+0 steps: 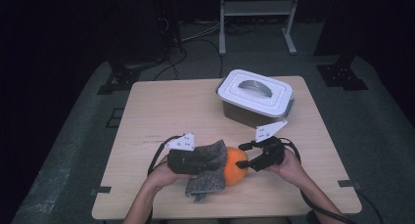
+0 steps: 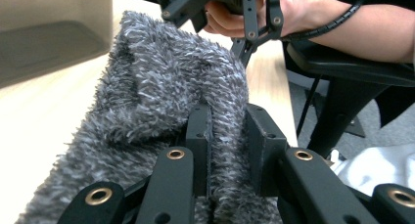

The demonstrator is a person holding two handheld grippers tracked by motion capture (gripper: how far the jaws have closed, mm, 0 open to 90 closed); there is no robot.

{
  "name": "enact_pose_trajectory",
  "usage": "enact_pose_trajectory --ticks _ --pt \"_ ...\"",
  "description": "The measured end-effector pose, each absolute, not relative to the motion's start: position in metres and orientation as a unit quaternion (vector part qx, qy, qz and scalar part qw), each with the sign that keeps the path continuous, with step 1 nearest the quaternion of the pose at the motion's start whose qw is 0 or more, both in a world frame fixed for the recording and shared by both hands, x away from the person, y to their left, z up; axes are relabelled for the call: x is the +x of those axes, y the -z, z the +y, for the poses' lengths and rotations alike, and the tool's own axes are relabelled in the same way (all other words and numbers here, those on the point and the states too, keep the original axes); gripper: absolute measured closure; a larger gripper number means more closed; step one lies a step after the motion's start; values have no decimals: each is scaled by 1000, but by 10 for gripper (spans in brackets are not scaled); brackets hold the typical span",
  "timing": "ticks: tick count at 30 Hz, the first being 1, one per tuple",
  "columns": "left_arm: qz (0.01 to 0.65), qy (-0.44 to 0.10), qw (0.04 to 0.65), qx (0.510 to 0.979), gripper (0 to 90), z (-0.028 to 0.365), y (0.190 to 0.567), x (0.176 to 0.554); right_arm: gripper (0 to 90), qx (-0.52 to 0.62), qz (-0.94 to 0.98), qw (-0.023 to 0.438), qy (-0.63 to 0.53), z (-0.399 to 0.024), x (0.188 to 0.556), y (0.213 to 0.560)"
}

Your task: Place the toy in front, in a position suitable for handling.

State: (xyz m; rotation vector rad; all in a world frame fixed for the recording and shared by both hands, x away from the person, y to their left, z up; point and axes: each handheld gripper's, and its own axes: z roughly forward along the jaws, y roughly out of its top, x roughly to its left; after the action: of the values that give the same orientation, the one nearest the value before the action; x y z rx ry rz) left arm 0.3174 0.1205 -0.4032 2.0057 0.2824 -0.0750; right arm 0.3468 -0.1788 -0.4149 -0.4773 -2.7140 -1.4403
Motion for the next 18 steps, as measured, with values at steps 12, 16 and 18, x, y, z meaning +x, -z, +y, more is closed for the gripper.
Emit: enact_pose_trajectory --ticks 12,16,18 --pt "86 17 529 844 731 104 386 308 426 -94 -877 2 472 -163 327 412" --pt "79 4 519 851 735 99 385 305 491 -41 -885 -39 461 -153 315 408" --pt "85 3 519 851 745 102 385 307 519 -40 -884 -40 465 -156 316 409"
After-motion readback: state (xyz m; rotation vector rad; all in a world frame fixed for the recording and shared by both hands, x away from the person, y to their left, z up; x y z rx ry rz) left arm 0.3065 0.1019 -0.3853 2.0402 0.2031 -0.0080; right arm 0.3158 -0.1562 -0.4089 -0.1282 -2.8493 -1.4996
